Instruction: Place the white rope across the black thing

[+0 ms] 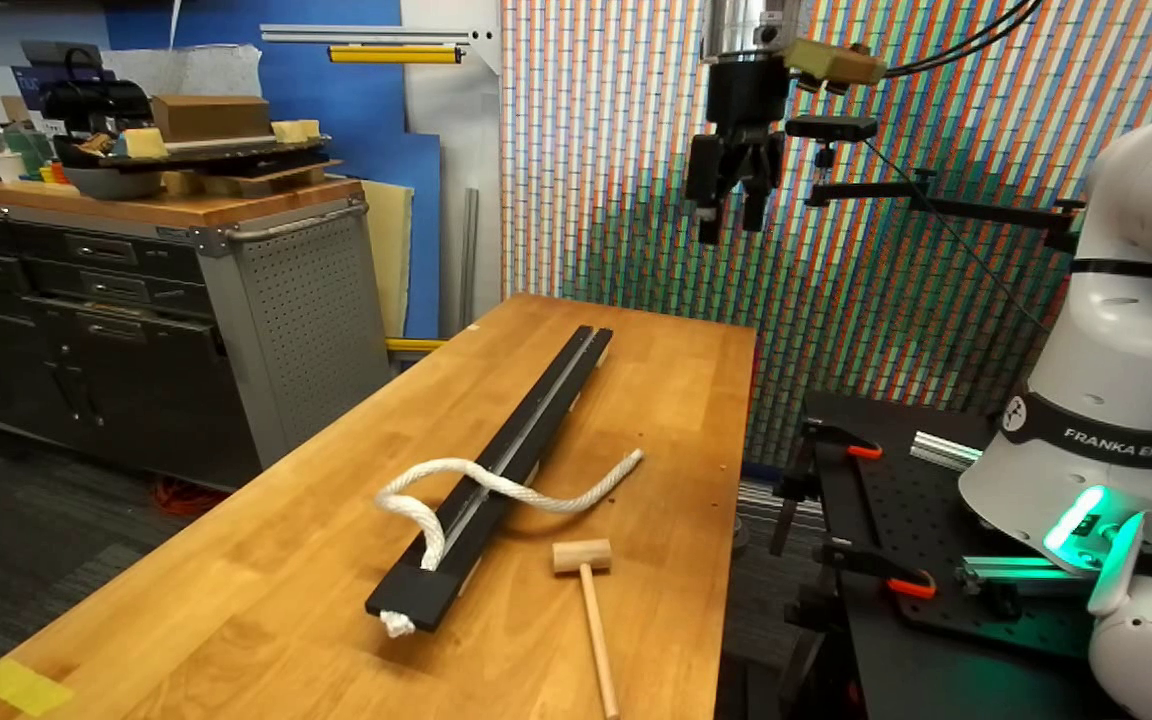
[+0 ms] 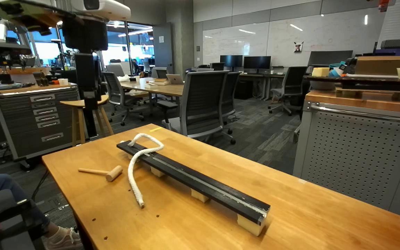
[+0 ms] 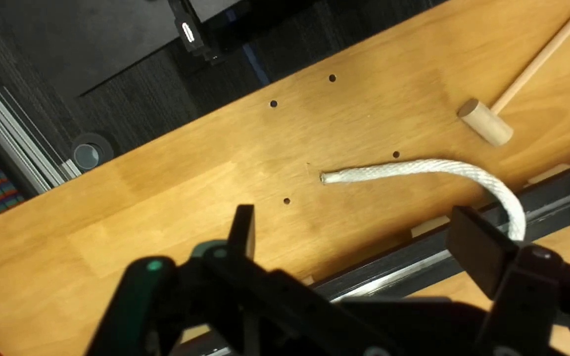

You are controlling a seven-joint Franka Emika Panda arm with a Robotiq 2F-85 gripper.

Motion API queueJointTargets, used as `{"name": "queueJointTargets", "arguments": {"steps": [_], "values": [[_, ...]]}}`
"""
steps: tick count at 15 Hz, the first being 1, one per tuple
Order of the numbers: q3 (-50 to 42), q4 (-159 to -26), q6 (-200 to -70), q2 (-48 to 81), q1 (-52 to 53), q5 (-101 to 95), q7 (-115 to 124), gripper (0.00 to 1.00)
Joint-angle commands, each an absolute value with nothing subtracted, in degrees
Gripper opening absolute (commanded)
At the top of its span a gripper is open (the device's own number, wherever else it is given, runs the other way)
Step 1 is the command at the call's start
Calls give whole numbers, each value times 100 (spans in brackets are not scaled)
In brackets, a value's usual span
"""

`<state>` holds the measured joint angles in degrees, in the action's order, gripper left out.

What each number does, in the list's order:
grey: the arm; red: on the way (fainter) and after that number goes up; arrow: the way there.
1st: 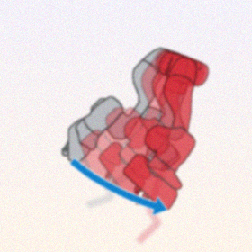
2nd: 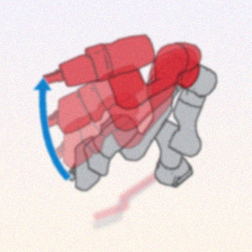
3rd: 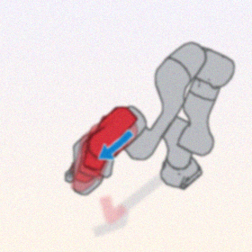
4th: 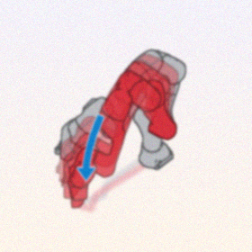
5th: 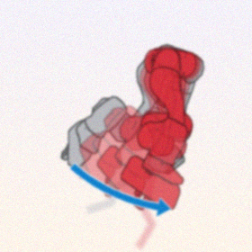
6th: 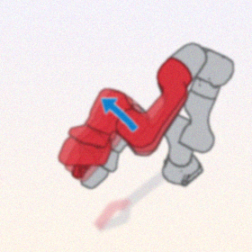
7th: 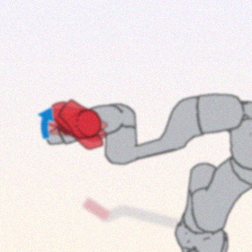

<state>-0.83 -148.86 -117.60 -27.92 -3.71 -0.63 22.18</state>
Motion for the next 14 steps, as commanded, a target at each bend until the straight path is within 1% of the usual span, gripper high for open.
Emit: {"name": "queueJointTargets", "arguments": {"steps": [1,4,7,9,10,14], "values": [[213,-14869,-12287,-2312,-669,65,3246,100],[357,-14762,-12668,-1780,-777,-35,4201,100],[301,-14626,-12681,-1389,-663,22,4586,100],[250,-14473,-12396,-1396,-602,-89,4424,100],[215,-14748,-12631,-1465,-602,-71,4384,100],[208,-14604,-12570,-1405,-594,-74,4385,100]]}}
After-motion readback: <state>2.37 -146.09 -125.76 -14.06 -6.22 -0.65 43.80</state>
